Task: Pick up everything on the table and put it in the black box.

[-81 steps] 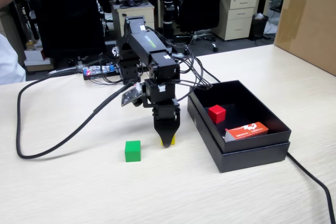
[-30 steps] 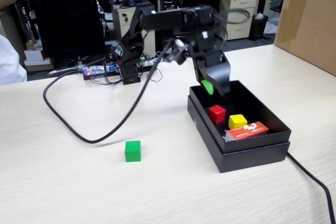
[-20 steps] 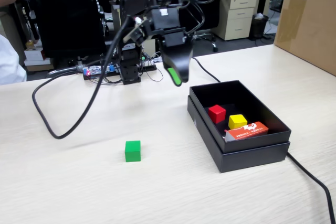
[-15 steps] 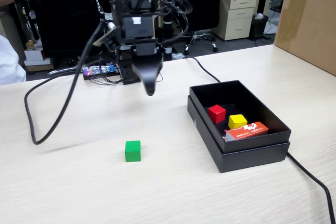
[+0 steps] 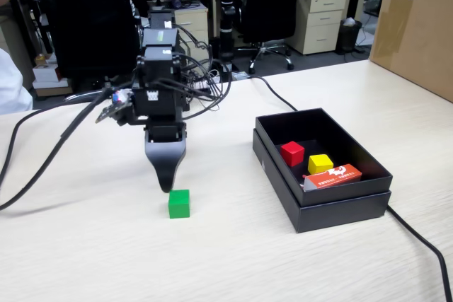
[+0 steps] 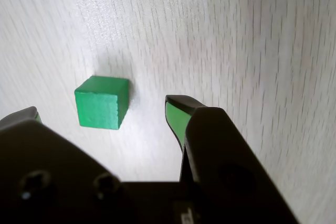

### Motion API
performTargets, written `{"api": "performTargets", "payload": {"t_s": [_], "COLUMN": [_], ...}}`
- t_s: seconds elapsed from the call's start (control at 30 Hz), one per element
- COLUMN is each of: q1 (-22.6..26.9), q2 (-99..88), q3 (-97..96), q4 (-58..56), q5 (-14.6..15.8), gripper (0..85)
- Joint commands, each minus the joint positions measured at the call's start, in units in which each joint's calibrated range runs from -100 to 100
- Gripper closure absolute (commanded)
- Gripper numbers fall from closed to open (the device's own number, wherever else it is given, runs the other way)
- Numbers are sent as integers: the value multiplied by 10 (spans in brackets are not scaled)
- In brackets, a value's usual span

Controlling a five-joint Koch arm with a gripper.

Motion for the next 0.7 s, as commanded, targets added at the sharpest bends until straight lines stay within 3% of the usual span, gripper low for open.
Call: {"api": "performTargets", "payload": {"t_s": [0.0,0.47,0.67], "q1": [0,4,5], "q2": [10,158,182], "q3": [63,156,154], "q4": [6,6,5], "q5": [-2,0,4], "gripper": [374,382,523]}}
